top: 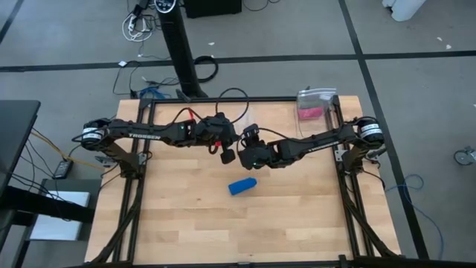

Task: Roll bandage
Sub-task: Put the blue rolled bandage into the transparent zip bag

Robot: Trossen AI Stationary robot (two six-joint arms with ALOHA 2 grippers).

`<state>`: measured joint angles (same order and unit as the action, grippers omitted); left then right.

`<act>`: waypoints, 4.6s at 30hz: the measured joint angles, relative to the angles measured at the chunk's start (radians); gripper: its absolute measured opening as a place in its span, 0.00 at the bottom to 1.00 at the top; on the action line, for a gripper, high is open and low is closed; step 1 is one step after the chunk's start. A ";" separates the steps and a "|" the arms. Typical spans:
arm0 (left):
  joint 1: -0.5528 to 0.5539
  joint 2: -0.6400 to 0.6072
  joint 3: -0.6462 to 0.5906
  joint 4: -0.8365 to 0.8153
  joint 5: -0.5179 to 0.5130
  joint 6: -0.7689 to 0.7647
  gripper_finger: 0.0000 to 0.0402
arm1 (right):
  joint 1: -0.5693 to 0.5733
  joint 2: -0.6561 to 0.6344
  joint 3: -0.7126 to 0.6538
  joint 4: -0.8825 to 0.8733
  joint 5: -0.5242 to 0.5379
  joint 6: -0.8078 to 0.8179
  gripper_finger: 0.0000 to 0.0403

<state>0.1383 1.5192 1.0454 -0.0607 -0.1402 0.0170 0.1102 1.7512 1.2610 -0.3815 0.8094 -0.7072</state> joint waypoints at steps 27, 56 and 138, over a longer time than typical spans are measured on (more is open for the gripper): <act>0.017 0.000 0.000 -0.012 -0.004 -0.003 0.00 | 0.039 -0.003 0.000 0.111 0.003 -0.138 0.25; 0.036 0.000 0.000 -0.062 -0.027 0.061 0.08 | 0.106 -0.002 0.000 -0.027 -0.020 0.032 0.00; -0.113 0.040 -0.124 0.183 -0.601 0.425 0.00 | 0.182 -0.033 0.000 -0.114 -0.106 0.375 0.25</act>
<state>0.0254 1.5593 0.9212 0.1219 -0.7409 0.4416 0.2917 1.7179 1.2606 -0.4952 0.7030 -0.3321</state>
